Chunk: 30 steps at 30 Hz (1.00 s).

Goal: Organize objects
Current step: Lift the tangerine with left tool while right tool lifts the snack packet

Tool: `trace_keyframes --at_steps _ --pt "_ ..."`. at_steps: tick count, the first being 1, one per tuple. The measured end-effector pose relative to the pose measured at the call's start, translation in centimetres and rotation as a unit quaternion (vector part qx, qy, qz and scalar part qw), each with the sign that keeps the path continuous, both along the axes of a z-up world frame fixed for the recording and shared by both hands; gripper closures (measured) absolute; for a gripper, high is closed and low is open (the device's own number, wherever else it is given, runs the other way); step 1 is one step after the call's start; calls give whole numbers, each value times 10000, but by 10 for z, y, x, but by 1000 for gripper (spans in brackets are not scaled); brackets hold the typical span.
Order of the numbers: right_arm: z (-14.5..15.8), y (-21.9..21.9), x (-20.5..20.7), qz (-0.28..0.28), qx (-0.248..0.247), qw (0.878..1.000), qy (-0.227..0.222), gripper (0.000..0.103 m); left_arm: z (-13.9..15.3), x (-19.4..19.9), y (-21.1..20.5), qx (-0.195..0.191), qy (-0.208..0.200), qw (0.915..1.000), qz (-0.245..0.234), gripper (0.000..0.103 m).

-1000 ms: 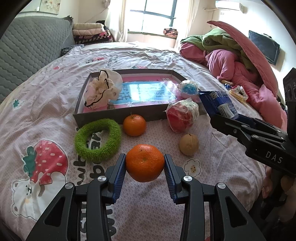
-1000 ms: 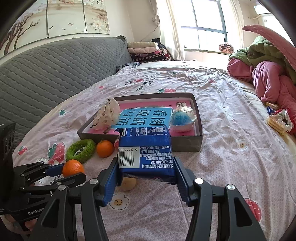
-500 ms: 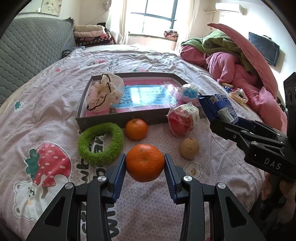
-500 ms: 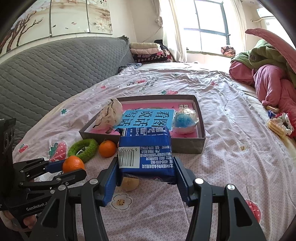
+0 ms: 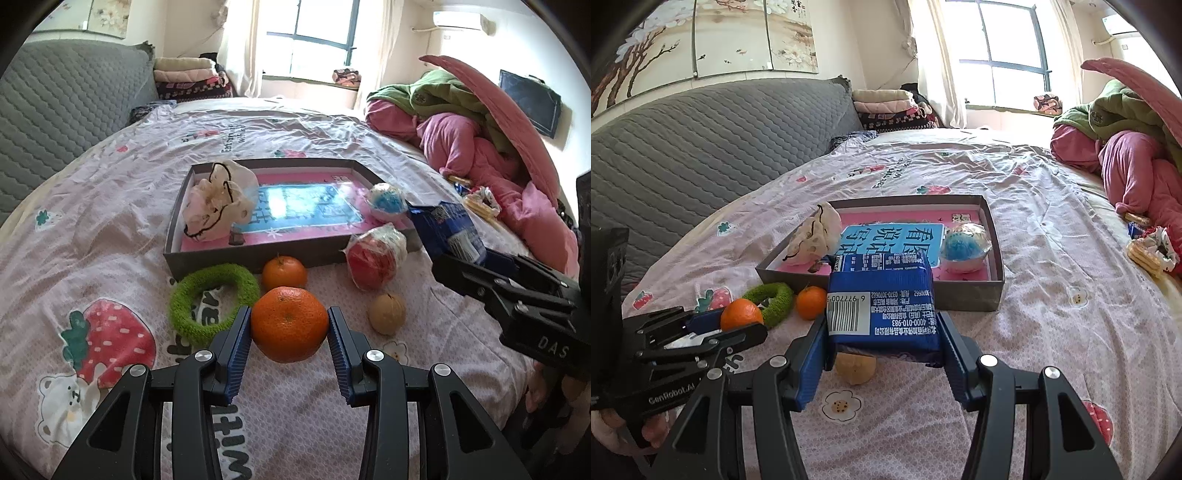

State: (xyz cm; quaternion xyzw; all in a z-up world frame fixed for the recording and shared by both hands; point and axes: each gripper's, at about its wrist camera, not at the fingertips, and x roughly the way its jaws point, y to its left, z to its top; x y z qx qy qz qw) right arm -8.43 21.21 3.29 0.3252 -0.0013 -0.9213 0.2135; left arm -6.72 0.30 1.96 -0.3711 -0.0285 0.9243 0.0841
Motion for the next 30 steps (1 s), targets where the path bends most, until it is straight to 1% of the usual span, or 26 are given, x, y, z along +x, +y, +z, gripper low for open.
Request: trace_keyframes --at_steps 8,17,23,30 --pt "2 -4 -1 11 98 9999 66 47 11 -10 -7 2 101 9999 124 61" --pt "4 -11 -3 68 163 9998 119 46 22 -21 -11 -76 204 9997 140 61" --pt "9 -17 -7 115 207 9996 177 46 33 -31 -18 -89 335 9992 220 61" --pt "17 -23 -13 168 253 9992 268 46 37 -40 -22 -134 360 9989 268 61"
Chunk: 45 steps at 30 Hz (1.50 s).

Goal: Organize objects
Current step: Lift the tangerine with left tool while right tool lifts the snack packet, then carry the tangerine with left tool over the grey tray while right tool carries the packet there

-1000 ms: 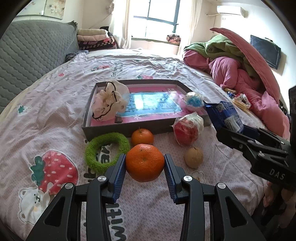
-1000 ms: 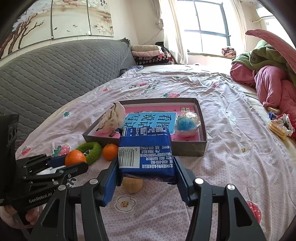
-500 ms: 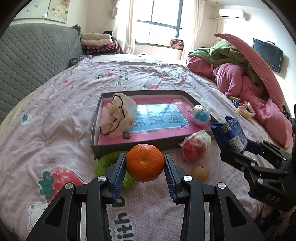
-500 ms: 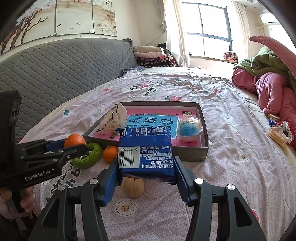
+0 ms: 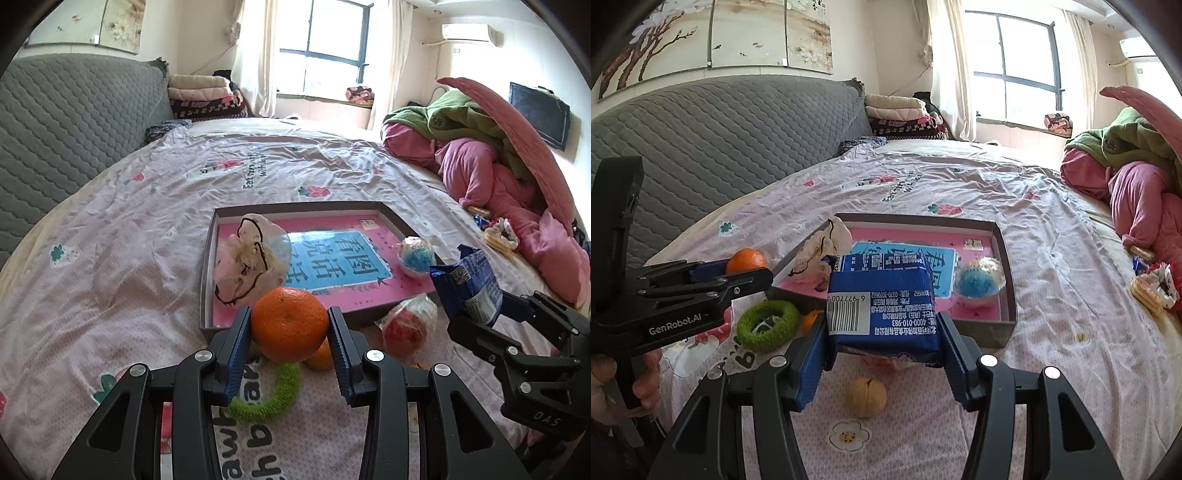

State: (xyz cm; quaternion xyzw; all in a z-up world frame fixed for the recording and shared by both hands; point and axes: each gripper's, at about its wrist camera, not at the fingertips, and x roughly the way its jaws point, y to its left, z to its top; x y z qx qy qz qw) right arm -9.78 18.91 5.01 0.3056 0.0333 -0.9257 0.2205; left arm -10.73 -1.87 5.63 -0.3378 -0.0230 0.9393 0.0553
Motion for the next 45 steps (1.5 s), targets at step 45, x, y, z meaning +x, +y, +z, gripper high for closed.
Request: trace_keyframes --at_steps 45 --pt "12 -24 -73 115 315 9994 97 46 20 -73 -36 -192 162 9991 335 62"
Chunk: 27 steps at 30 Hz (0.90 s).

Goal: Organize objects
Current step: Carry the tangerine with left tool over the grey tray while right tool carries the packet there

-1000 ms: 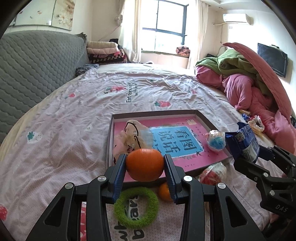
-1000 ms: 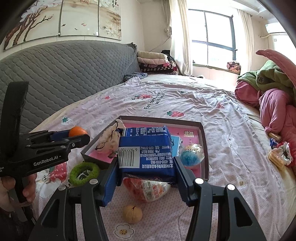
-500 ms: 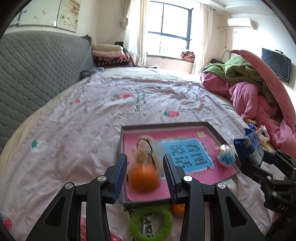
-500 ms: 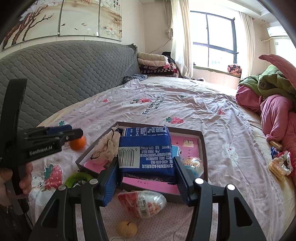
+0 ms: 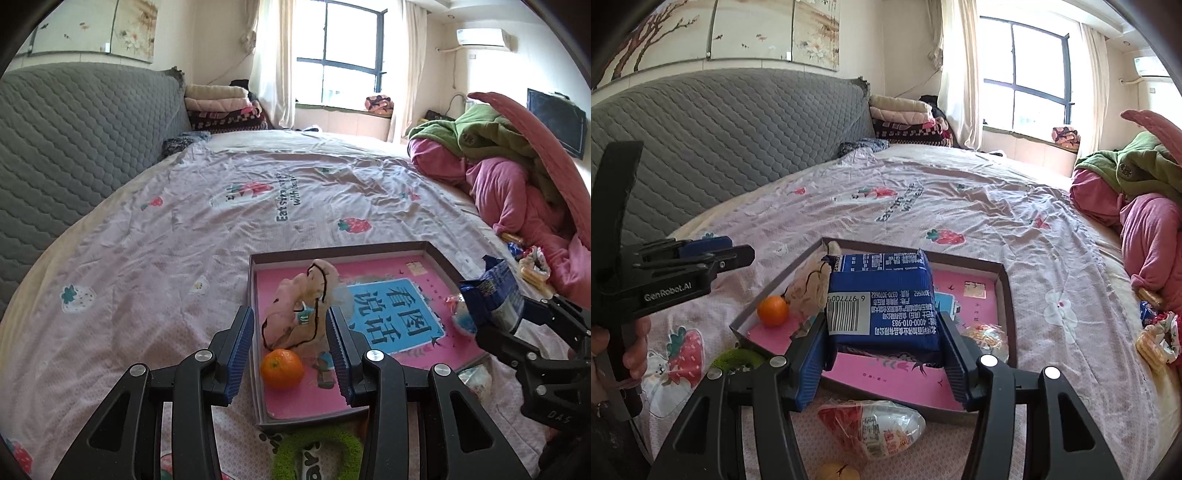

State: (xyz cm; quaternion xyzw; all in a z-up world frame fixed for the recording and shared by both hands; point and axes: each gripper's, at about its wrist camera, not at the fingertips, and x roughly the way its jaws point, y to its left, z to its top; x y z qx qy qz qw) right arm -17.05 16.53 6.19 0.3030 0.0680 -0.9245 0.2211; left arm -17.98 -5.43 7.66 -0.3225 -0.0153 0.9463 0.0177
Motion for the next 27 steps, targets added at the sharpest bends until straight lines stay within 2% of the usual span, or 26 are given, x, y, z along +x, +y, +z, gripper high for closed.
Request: trace_keyframes --at_steps 27 --pt "-54 -22 -48 88 442 9954 -842 46 -37 -23 12 -56 -439 9989 -154 62"
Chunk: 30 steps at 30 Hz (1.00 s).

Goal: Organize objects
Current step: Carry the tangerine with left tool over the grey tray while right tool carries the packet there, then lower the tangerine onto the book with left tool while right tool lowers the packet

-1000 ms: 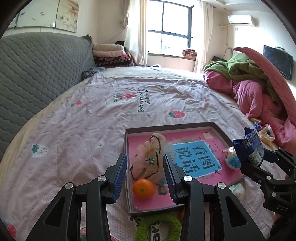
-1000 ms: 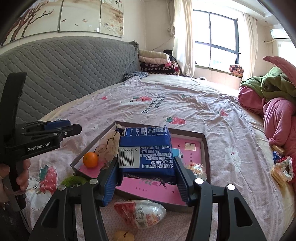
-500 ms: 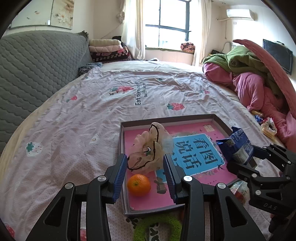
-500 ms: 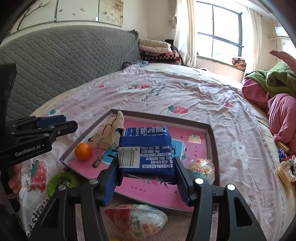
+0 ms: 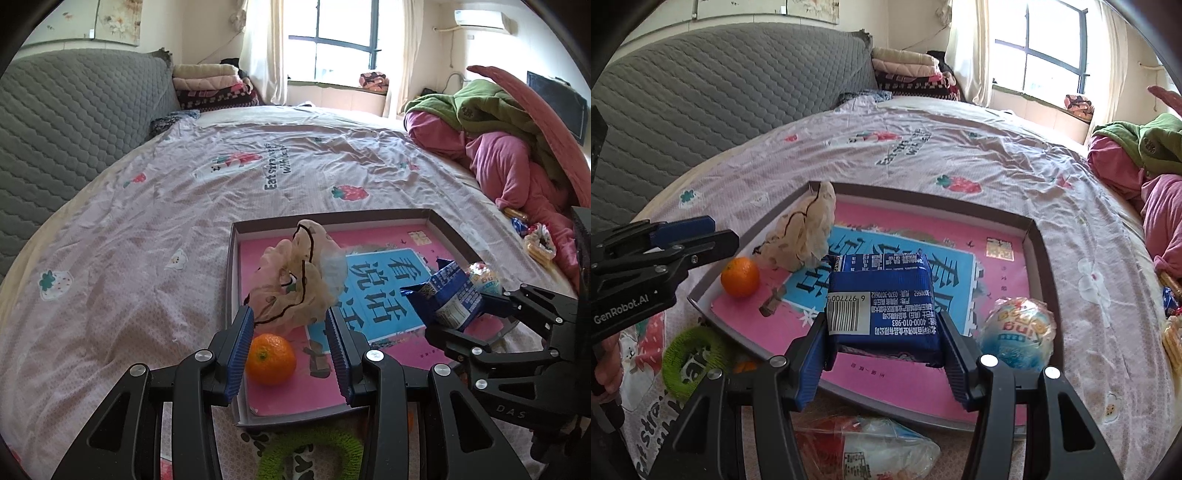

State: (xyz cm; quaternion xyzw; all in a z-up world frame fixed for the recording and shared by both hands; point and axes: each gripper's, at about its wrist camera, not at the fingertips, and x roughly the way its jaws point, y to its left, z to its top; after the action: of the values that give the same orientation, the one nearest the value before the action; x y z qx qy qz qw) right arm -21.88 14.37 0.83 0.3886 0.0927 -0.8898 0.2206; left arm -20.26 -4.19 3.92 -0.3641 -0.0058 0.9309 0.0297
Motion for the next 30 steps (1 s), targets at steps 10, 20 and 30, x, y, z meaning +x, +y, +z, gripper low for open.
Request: trace_keyframes --at_steps 10,20,30 --pt "-13 1 -6 -77 117 9994 -301 46 -6 -1 4 -8 -81 10000 -56 62" --pt "-19 2 -9 -107 133 9990 -424 46 -9 1 4 10 -140 9999 -67 62" --pt "-23 8 -14 -243 6 9980 -577 45 -14 0 8 -20 -212 9997 -120 62"
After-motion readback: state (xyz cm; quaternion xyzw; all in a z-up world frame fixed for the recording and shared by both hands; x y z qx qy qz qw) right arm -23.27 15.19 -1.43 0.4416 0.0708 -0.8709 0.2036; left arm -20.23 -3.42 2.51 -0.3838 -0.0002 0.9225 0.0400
